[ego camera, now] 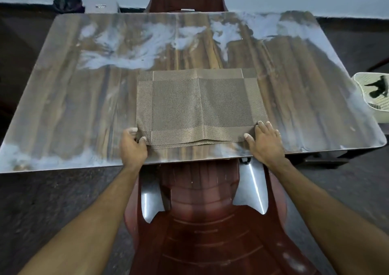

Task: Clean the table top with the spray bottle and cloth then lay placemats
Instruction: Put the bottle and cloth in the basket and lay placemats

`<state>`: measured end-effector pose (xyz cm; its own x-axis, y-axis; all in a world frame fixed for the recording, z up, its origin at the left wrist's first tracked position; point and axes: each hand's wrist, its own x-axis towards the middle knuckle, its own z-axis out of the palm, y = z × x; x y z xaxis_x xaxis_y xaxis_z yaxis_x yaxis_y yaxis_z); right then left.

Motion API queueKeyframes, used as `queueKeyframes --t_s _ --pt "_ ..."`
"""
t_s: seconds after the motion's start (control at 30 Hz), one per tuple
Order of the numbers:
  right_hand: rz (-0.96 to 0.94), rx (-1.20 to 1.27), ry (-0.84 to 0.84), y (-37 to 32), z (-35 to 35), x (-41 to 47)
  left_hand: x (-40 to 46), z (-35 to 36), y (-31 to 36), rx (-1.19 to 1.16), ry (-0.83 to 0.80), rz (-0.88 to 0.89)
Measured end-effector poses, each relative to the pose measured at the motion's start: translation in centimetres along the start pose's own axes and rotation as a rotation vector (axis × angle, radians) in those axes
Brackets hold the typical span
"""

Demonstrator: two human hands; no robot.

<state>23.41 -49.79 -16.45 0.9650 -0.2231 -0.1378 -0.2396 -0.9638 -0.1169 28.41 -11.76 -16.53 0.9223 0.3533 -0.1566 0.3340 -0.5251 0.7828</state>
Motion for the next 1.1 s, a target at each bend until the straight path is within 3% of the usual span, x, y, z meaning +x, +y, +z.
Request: queueKeyframes --t_s 0.1,0.23,0.4,0.5,0.57,0.73,1.1 --pt "0.049 0.13 0.015 -0.1 0.0 1.2 1.5 0.4 0.6 -0.234 -0.015 -0.222" --pt "0.024 0.211 -0.003 -0.4 0.1 3.7 2.9 1.1 1.5 -0.323 -0.043 -0.206" --pt "0.027 0.294 0.006 -1.0 -0.6 6.9 5.5 2.2 3.7 -0.636 -0.008 -0.3" --pt "0.028 0.321 0.024 -0.8 -0.3 6.8 4.9 2.6 3.3 -0.733 -0.123 -0.358" --pt "0.0 0.278 0.025 -0.7 0.3 6.5 4.7 2.7 2.6 -0.723 -0.163 -0.35" --pt "-0.026 0.189 0.045 -1.0 0.3 9.4 7.7 3.4 3.9 -0.604 -0.089 -0.27" --pt "-0.05 0.164 0.074 -2.4 -1.5 24.1 19.9 7.7 8.0 -0.376 0.035 -0.093"
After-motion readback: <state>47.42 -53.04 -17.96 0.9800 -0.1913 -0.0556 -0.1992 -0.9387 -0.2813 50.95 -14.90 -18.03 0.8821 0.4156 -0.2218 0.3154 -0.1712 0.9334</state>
